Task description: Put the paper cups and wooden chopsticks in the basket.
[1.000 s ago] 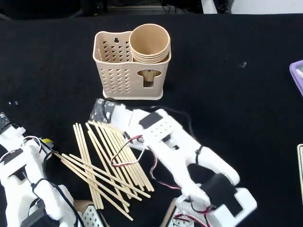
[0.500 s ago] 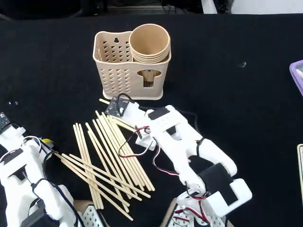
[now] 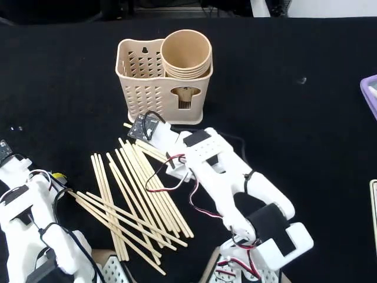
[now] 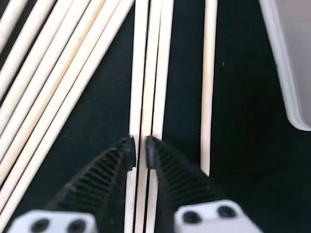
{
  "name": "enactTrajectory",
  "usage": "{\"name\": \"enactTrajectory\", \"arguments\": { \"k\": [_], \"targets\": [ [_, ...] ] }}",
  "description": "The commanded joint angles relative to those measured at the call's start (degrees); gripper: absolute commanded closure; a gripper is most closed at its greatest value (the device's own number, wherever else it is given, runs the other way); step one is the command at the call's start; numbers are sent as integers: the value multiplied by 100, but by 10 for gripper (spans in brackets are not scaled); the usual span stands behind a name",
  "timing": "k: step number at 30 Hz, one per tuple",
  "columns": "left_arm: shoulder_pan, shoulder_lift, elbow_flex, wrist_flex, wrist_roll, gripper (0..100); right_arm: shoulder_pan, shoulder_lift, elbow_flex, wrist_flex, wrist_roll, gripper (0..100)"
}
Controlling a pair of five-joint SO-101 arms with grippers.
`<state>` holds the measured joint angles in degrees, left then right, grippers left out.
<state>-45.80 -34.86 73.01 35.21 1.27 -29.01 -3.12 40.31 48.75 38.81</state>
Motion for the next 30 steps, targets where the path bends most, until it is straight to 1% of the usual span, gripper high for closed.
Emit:
{"name": "enactTrajectory", "arguments": {
  "k": [1,7,12,17,19,21,22,23,25,30],
  "targets": [
    [75,-62,-84,-79,-53,722,-211,-92,31,-53,9,886],
    [75,-62,-84,-79,-53,722,-211,-66,154,-193,9,881],
    [66,-62,-84,-79,-53,722,-229,312,66,-308,9,868],
    [66,-62,-84,-79,-53,722,-316,435,-84,-149,53,872],
    [66,-62,-84,-79,-53,722,-396,435,-66,-114,62,898],
    [66,-62,-84,-79,-53,722,-431,435,-66,-114,62,981],
    [66,-62,-84,-79,-53,722,-422,435,-75,-114,62,991],
    [66,-62,-84,-79,-53,722,-404,435,-75,-114,62,979],
    [66,-62,-84,-79,-53,722,-343,382,-145,-79,53,988],
    [66,-62,-84,-79,-53,722,-62,-347,-725,571,44,988]
  ]
}}
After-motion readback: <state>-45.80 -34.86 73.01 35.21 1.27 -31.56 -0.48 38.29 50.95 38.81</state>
